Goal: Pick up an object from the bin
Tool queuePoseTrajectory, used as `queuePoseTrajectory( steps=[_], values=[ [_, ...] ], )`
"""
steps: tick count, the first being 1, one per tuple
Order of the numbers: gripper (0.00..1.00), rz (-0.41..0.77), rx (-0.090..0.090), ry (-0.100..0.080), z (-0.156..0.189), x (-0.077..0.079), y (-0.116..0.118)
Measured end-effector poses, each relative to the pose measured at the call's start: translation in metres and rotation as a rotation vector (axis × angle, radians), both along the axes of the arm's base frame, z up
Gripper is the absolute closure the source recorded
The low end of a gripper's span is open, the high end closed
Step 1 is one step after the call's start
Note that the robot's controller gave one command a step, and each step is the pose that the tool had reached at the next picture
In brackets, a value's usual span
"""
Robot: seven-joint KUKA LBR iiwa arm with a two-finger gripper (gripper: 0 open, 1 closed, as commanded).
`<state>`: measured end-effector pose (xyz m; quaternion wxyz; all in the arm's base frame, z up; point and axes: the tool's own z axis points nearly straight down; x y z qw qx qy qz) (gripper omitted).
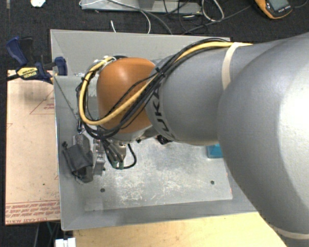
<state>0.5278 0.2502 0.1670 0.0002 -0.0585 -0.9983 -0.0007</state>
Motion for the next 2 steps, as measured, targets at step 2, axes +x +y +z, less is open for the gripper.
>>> queuePoseTrajectory(
  steps=[2],
  values=[
    [1.00, 0.118, 0.003, -0.005, 0.100, -0.003, -0.009]
  ],
)
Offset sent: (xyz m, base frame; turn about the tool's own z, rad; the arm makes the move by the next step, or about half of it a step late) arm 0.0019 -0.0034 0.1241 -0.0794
